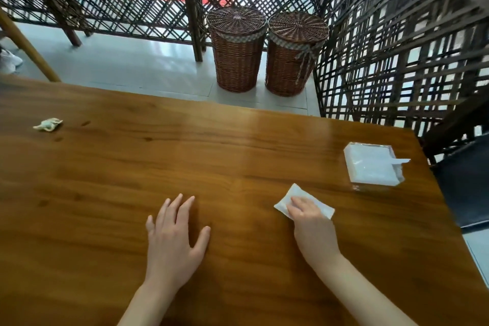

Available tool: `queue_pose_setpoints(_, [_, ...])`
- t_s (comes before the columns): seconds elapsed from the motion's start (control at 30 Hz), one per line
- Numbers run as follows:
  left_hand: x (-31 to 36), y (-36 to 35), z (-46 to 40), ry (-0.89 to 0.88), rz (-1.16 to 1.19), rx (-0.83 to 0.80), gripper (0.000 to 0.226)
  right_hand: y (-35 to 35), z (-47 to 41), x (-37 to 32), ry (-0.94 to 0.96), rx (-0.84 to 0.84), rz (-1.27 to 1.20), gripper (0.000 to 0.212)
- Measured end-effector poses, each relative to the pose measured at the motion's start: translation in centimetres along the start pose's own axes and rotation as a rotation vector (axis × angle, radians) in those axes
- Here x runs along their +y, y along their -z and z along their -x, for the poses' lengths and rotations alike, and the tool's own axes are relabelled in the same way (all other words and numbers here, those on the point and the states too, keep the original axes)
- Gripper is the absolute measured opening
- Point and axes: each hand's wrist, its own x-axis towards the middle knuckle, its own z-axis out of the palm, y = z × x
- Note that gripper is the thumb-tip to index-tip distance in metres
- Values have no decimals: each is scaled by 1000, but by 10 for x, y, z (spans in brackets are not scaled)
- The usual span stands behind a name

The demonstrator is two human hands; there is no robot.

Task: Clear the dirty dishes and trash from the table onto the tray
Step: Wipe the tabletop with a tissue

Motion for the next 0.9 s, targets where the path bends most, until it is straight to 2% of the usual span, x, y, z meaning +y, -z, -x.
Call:
queue_pose_setpoints(0.1, [-18, 10, -17, -30, 1, -25, 63, -2, -36, 2, -141, -11, 52, 34])
queue_pose_setpoints(0.23, [-41, 16, -41, -80, -36, -94, 67, -15, -91, 3, -362, 75, 10, 34])
queue_pose_setpoints(0.43, [-63, 21, -75, -171, -64, -130, 69, -24, -147, -34, -287, 72, -110, 29])
queue_pose_setpoints(0.53, [-70, 23, -89, -205, -40, -128, 68, -29, -155, -66, -209, 98, -91, 22])
queue_pose_setpoints(0.57, [-72, 25, -93, -215, -23, -129, 67, -30, -155, -71, -240, 151, -74, 19])
queue_pose_setpoints(0.63, [-74, 28, -101, -235, -4, -124, 65, -28, -153, -67, -436, 211, -37, 18])
queue_pose_setpoints(0.7, [-77, 31, -109, -256, -1, -126, 64, -27, -153, -56, -657, 197, -40, 22])
queue_pose_setpoints(0.73, [-78, 33, -112, -265, 2, -129, 64, -27, -155, -51, -708, 179, -51, 22])
queue_pose_setpoints(0.9, [-84, 36, -127, -284, -6, -141, 66, -31, -176, -66, -655, 176, -85, 22])
